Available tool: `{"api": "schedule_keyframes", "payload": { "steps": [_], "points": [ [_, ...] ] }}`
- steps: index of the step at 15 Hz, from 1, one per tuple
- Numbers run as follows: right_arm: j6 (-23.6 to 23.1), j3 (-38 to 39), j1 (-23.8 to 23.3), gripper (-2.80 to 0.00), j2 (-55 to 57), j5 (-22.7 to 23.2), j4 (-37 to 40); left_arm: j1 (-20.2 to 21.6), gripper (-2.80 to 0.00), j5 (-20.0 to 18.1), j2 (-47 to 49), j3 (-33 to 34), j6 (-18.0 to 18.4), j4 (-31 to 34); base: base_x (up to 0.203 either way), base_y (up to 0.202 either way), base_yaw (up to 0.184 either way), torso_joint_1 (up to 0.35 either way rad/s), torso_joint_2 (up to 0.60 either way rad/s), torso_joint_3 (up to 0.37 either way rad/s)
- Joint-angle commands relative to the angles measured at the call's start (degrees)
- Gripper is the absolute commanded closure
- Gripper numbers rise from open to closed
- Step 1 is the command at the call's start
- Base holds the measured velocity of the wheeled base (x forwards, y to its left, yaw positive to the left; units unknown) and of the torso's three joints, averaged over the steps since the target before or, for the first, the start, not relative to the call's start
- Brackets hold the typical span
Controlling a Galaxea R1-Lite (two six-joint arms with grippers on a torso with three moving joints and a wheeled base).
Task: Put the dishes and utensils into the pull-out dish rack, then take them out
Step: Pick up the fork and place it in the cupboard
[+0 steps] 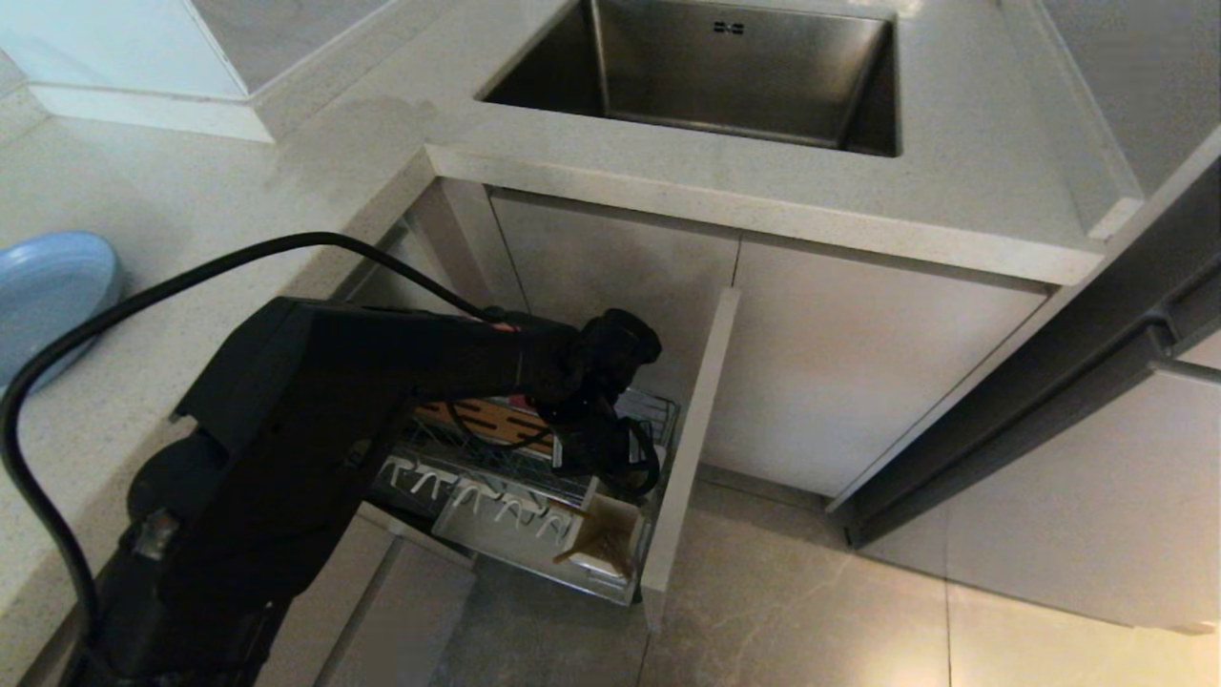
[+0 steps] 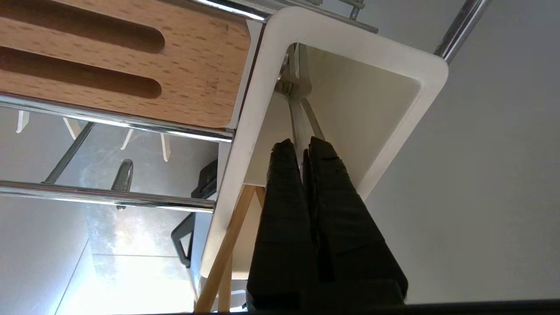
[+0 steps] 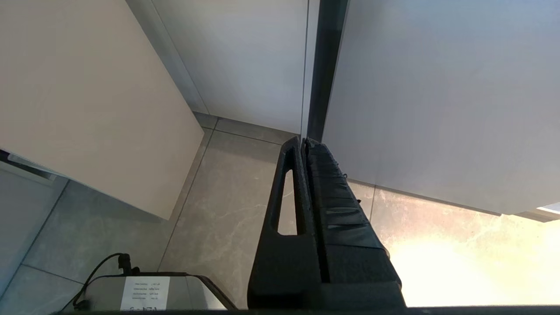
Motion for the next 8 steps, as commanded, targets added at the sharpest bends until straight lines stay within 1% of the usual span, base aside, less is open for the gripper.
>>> {"api": "schedule_keyframes", "payload": {
  "steps": [1,2,8],
  "points": [
    [0.02,0.00,0.00,0.00,-0.04,0.01,-0.01,-0.05,0.00,0.36,0.05,-0.01,-0.19,0.08,0.000,0.000,0.000,0.000,0.00,0.000],
    [0.02,0.00,0.00,0.00,-0.04,0.01,-0.01,-0.05,-2.80,0.68,-0.04,-0.01,-0.19,0.06,0.000,0.000,0.000,0.000,0.00,0.000],
    [0.02,0.00,0.00,0.00,-0.04,0.01,-0.01,-0.14,-2.80,1.23,-1.25,-0.01,-0.63,-0.27,0.000,0.000,0.000,0.000,0.00,0.000]
  ]
}}
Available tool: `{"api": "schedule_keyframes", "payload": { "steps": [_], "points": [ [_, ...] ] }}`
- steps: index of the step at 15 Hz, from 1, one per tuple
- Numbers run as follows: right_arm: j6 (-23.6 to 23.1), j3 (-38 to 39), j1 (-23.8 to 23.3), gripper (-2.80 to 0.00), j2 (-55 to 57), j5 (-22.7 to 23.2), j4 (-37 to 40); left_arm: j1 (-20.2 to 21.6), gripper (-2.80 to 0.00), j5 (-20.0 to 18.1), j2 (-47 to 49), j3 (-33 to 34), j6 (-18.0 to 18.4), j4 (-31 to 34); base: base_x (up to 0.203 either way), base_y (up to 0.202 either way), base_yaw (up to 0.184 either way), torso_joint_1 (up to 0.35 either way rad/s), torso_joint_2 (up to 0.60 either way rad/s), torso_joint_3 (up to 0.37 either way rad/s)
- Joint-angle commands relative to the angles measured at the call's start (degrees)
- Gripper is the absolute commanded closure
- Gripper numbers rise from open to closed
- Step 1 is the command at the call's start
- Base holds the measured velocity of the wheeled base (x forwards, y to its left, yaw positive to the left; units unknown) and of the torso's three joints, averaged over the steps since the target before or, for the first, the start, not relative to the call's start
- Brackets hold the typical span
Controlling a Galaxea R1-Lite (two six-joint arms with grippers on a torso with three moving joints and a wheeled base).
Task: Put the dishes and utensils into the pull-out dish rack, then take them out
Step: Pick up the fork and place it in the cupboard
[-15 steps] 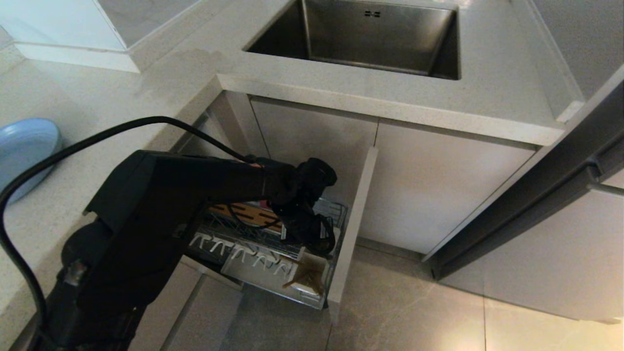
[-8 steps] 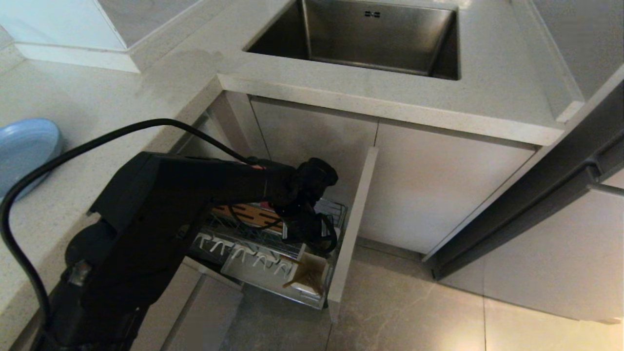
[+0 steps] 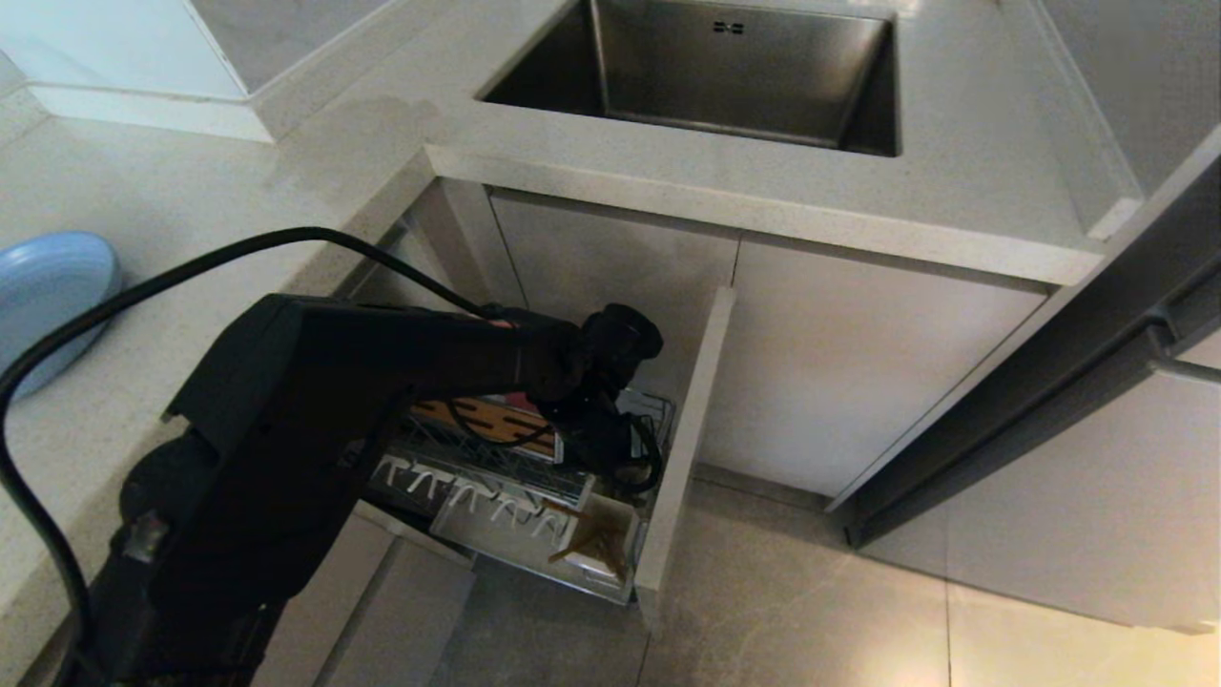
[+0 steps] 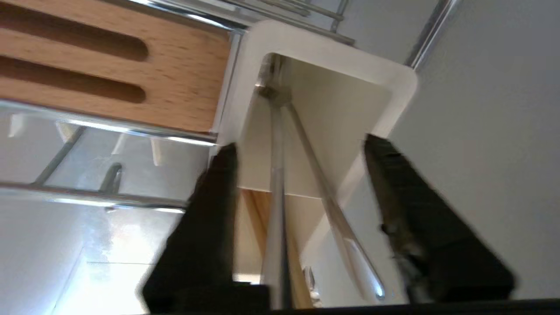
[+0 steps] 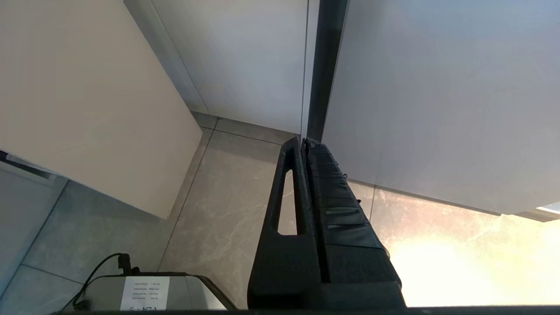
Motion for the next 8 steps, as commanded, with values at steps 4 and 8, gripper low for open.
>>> {"api": "schedule_keyframes", "payload": {
  "steps": [4,8],
  "points": [
    [0.02,0.00,0.02,0.00,-0.04,-0.01,-0.01,-0.29,-2.80,3.56,-2.49,0.02,-0.17,0.51,0.000,0.000,0.000,0.000,0.00,0.000],
    [0.02,0.00,0.02,0.00,-0.04,-0.01,-0.01,-0.63,-2.80,4.05,-4.61,0.10,-0.58,0.81,0.000,0.000,0.000,0.000,0.00,0.000]
  ]
}}
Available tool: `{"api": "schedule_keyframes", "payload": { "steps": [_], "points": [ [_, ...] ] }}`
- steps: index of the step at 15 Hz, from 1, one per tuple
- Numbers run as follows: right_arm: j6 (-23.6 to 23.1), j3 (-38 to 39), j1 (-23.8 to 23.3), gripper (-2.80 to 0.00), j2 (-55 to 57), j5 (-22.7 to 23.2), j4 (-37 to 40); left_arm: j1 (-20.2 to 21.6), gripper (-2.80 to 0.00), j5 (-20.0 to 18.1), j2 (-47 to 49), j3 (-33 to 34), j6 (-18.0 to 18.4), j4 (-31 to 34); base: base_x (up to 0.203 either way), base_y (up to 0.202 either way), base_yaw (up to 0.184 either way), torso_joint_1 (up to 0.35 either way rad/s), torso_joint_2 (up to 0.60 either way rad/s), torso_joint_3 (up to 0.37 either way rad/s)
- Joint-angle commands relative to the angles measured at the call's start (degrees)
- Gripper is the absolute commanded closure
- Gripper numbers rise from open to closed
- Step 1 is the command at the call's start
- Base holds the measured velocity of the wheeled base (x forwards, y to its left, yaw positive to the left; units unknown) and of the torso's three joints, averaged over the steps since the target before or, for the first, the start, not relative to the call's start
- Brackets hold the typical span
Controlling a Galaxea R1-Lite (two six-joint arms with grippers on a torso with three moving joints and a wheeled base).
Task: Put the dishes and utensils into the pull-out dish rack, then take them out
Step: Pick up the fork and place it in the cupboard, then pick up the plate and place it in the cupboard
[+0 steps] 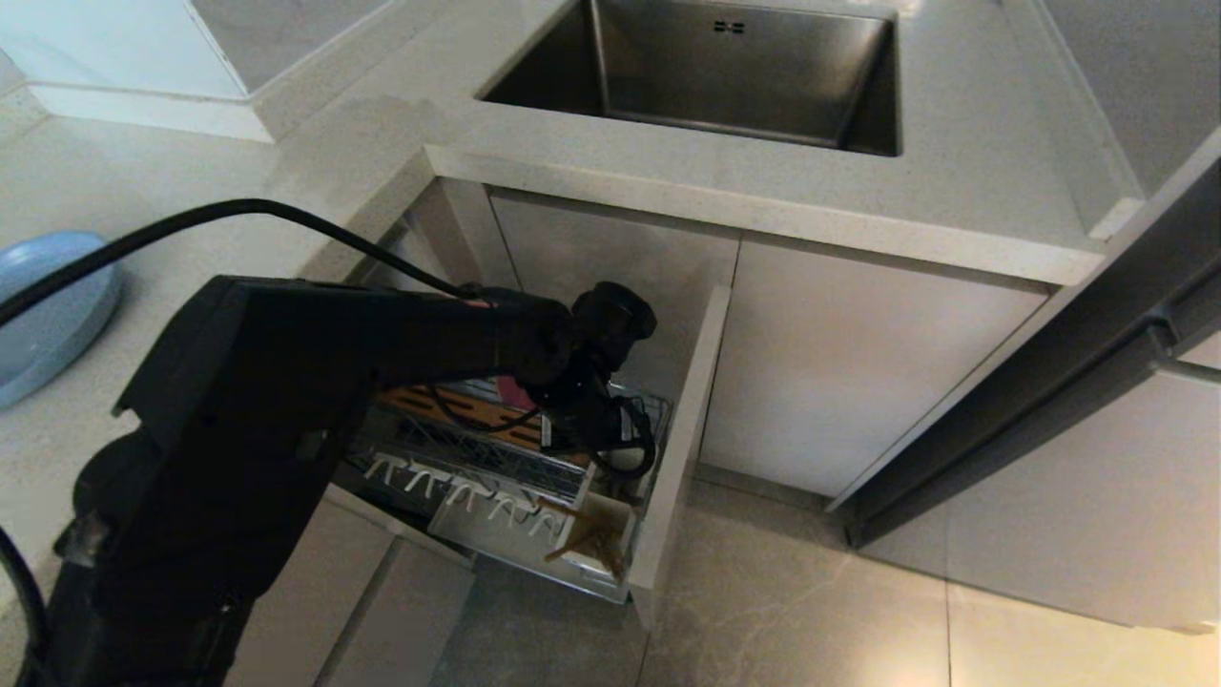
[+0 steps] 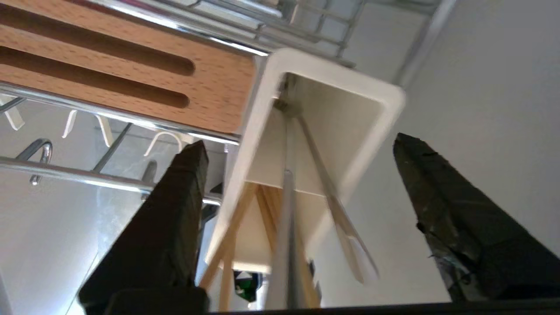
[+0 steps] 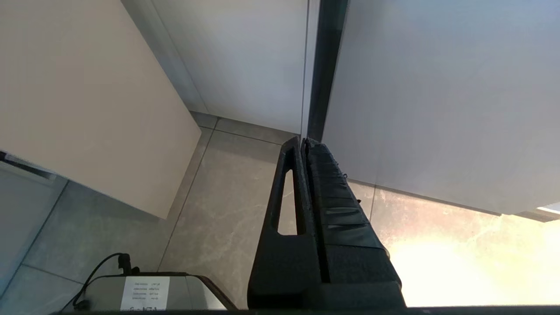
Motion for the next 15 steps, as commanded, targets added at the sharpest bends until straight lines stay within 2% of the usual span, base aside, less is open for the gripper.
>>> {"api": "schedule_keyframes", "payload": {
  "steps": [1,5,12,13,15],
  "points": [
    [0.02,0.00,0.00,0.00,-0.04,0.01,-0.01,-0.21,-2.80,0.09,-1.56,0.02,-0.48,0.19,0.000,0.000,0.000,0.000,0.00,0.000],
    [0.02,0.00,0.00,0.00,-0.04,0.01,-0.01,-0.27,-2.80,1.73,-4.48,0.02,-1.10,0.20,0.000,0.000,0.000,0.000,0.00,0.000],
    [0.02,0.00,0.00,0.00,-0.04,0.01,-0.01,-0.69,-2.80,7.97,-12.08,0.17,-2.05,2.50,0.000,0.000,0.000,0.000,0.00,0.000],
    [0.02,0.00,0.00,0.00,-0.04,0.01,-0.01,-0.74,0.00,8.36,-13.41,0.19,-2.06,2.94,0.000,0.000,0.000,0.000,0.00,0.000],
    [0.02,0.00,0.00,0.00,-0.04,0.01,-0.01,-1.33,0.00,9.18,-15.98,0.19,-2.27,4.27,0.000,0.000,0.000,0.000,0.00,0.000]
  ]
}}
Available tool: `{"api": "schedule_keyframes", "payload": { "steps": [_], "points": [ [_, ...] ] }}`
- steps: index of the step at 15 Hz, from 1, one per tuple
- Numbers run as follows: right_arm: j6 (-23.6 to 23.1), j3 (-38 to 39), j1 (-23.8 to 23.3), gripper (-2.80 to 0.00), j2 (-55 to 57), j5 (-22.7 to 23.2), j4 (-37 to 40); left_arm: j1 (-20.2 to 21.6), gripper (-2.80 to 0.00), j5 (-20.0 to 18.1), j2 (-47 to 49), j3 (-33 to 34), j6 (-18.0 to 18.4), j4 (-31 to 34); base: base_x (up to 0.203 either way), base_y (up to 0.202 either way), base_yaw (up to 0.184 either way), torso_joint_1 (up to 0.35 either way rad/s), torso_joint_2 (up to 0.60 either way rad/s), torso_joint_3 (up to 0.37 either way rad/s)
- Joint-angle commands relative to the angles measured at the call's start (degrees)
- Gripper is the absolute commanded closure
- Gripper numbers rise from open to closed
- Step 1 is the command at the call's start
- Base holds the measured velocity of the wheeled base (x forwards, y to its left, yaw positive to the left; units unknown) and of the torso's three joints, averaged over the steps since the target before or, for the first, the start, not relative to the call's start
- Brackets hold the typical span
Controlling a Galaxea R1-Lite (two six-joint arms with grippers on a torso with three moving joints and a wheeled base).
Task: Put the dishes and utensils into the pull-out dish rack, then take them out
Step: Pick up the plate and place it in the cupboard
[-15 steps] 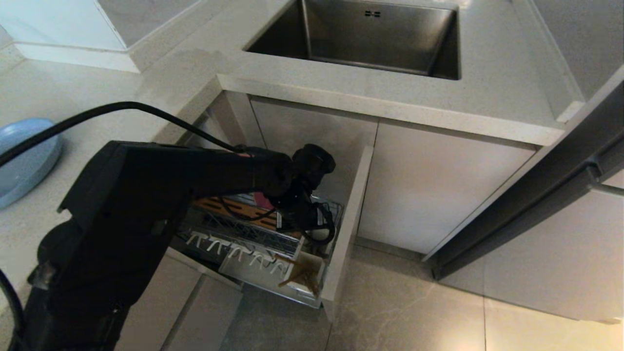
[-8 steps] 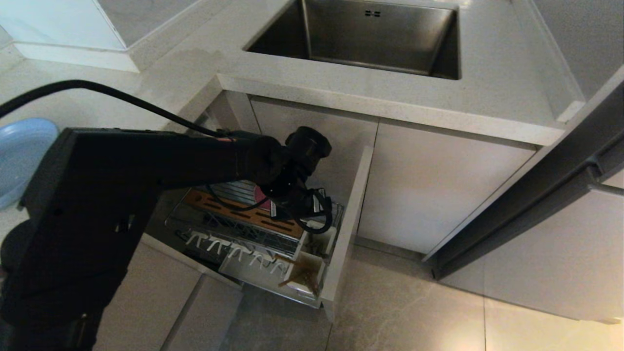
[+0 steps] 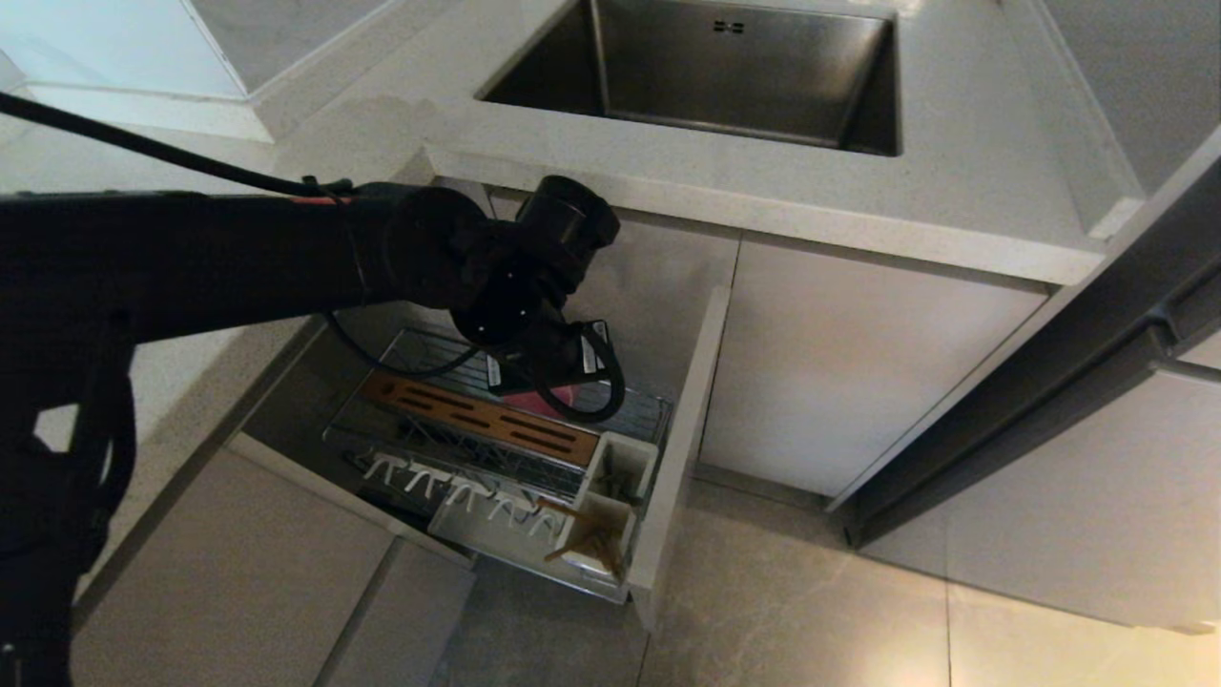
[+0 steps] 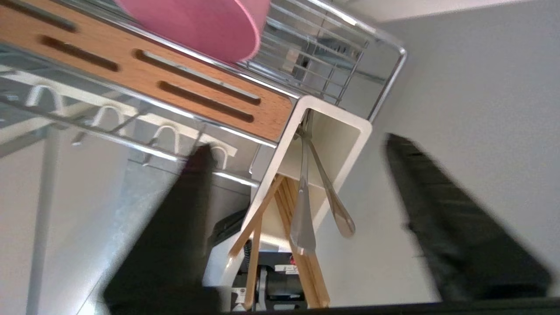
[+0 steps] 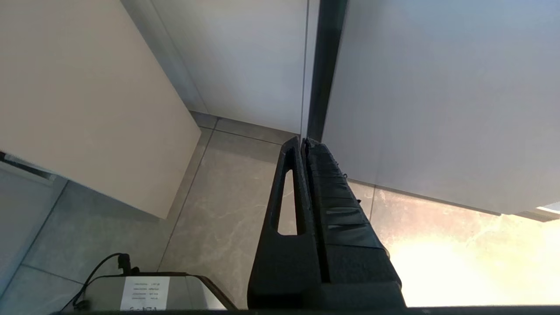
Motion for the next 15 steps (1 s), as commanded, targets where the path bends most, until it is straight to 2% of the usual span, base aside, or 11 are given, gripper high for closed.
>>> {"api": "schedule_keyframes", "payload": {
  "steps": [1,8,11,13,15],
  "points": [
    [0.00,0.00,0.00,0.00,-0.04,0.01,-0.01,-0.58,0.00,1.07,-4.83,0.01,-0.71,0.95,0.000,0.000,0.000,0.000,0.00,0.000],
    [0.00,0.00,0.00,0.00,-0.04,0.01,-0.01,-1.25,0.00,1.97,-19.55,1.60,-1.29,6.07,0.000,0.000,0.000,0.000,0.00,0.000],
    [0.00,0.00,0.00,0.00,-0.04,0.01,-0.01,-0.83,0.00,4.50,-27.10,1.65,-0.87,7.13,0.000,0.000,0.000,0.000,0.00,0.000],
    [0.00,0.00,0.00,0.00,-0.04,0.01,-0.01,1.28,0.00,6.35,-31.46,1.58,0.65,6.94,0.000,0.000,0.000,0.000,0.00,0.000],
    [0.00,0.00,0.00,0.00,-0.04,0.01,-0.01,6.18,0.00,7.00,-34.81,1.50,3.90,4.94,0.000,0.000,0.000,0.000,0.00,0.000]
  ]
}}
